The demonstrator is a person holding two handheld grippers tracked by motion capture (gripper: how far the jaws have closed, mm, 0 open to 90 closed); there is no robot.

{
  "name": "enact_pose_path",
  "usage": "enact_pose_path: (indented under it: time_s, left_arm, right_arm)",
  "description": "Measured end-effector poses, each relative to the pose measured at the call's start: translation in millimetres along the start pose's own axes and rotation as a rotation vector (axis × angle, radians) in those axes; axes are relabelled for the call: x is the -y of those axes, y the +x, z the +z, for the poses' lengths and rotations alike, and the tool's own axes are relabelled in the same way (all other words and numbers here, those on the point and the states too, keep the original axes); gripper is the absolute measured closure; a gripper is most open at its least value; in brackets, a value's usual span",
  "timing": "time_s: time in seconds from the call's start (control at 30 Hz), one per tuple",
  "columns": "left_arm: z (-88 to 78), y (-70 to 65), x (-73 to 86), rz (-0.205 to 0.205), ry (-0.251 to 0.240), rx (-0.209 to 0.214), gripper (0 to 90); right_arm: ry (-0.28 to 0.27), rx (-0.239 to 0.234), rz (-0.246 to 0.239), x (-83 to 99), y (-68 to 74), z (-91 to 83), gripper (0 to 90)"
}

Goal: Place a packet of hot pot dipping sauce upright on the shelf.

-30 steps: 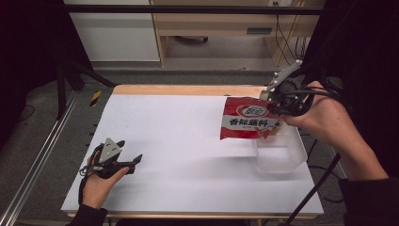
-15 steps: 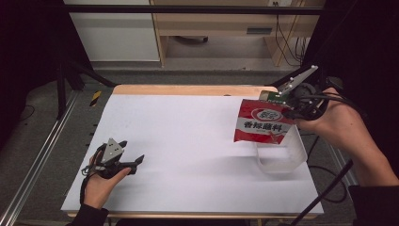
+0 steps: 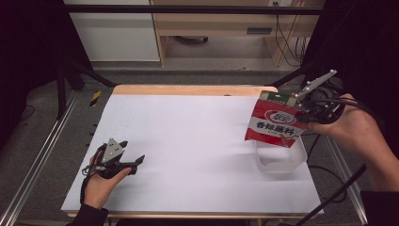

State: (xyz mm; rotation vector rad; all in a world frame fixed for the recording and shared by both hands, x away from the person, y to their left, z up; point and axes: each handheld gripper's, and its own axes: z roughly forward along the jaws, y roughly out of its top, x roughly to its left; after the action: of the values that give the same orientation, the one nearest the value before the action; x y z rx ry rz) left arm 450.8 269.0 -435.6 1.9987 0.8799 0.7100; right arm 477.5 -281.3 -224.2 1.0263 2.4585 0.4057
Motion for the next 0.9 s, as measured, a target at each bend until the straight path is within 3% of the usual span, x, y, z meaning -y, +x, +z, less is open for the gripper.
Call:
enact_pose_path:
  time_s: [0.9]
  left_arm:
    - [1.5, -0.3, 0.4, -0.003, 0.011, 0.006, 13.2]
  right_arm:
    - [0.009, 0.002, 0.053, 22.9, -11.9, -0.4, 90.0]
